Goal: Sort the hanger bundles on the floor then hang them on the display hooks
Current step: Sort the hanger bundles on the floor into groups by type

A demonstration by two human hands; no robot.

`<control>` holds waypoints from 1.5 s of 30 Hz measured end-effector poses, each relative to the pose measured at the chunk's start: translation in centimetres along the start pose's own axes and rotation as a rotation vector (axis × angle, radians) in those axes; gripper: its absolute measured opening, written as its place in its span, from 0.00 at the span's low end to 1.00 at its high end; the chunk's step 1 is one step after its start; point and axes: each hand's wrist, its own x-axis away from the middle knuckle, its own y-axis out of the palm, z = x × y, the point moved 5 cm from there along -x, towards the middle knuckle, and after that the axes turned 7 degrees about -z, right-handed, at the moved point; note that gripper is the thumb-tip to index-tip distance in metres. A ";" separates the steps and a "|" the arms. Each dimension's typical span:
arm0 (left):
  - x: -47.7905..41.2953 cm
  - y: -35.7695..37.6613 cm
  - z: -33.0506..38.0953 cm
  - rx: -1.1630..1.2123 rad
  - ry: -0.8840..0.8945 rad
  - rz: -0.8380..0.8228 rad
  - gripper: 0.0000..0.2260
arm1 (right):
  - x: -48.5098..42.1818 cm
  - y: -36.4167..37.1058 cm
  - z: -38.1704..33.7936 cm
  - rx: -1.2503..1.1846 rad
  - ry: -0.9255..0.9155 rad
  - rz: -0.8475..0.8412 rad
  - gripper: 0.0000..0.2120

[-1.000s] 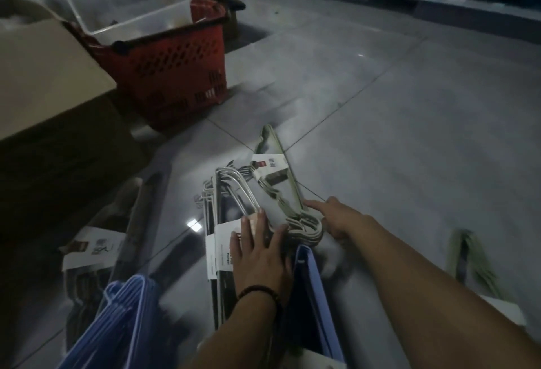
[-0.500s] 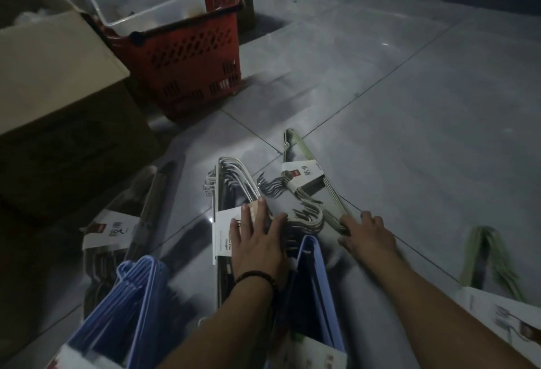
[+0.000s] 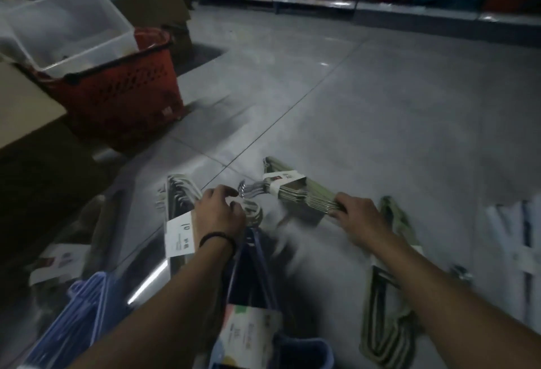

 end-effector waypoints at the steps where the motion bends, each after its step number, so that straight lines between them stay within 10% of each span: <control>1: -0.1 0.6 1.1 0.121 -0.018 -0.015 0.10 | 0.9 -1.4 -0.2 -0.037 -0.003 0.051 0.06; 6: 2.5 7.3 8.0 0.836 -0.395 -0.388 0.03 | 4.8 -6.6 0.2 -0.245 0.102 0.218 0.09; 11: 8.7 13.0 14.7 1.021 -0.607 -0.996 0.31 | 9.9 -8.4 2.7 -0.905 0.165 0.279 0.09; 15: 10.2 16.4 17.8 1.241 -0.647 -1.029 0.43 | 13.2 -8.1 4.5 -1.397 0.182 0.220 0.10; 20: 11.3 17.0 20.4 1.386 -0.566 -0.913 0.19 | 16.8 -6.4 7.1 -1.739 0.127 -0.020 0.17; 25: 12.7 18.5 20.6 0.992 -0.468 -0.835 0.15 | 19.6 -5.3 11.1 -1.465 0.246 -0.256 0.21; 32: 12.2 18.6 21.6 0.649 -0.168 -0.740 0.08 | 18.2 -12.6 16.8 -1.562 0.299 0.227 0.31; 45: 16.3 22.8 15.8 -0.104 0.095 -0.762 0.14 | 16.3 -4.6 21.5 -0.844 0.668 0.251 0.15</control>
